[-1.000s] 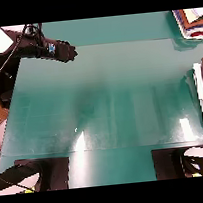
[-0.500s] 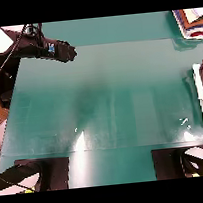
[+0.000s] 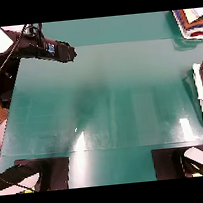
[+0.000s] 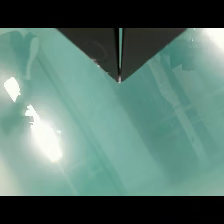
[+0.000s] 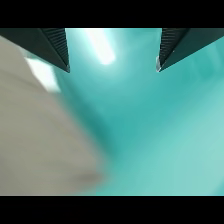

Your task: Fold the shirts.

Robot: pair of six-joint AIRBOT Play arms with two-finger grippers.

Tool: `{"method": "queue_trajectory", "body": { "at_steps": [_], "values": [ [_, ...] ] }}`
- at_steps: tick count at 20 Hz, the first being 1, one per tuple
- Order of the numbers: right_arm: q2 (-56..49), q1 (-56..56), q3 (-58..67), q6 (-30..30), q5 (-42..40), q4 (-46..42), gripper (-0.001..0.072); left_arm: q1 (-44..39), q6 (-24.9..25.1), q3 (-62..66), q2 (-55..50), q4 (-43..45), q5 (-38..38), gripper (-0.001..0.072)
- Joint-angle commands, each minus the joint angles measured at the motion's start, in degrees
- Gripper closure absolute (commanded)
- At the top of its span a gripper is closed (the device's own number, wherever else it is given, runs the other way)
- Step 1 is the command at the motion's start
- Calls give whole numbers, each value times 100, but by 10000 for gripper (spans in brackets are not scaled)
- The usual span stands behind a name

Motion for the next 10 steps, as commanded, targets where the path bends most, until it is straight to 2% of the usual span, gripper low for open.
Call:
{"method": "queue_trajectory", "body": {
  "at_steps": [1,2,3,5,6,10],
  "values": [
    [9,1714,295,0,-479,339,89,2,-2,0,-2,-15,24,675],
    [9,2214,291,0,-680,339,117,2,-2,0,-2,-13,55,675],
    [7,2723,291,-2,-883,321,217,0,-2,0,-2,-13,61,675],
    [7,3567,291,-111,-1226,299,485,0,-2,0,-2,-17,59,675],
    [9,3926,293,-256,-1329,299,699,0,-2,0,-2,-15,59,675],
    [7,4677,291,-278,-1523,299,697,0,-4,0,-2,-15,59,675]
  ]
}}
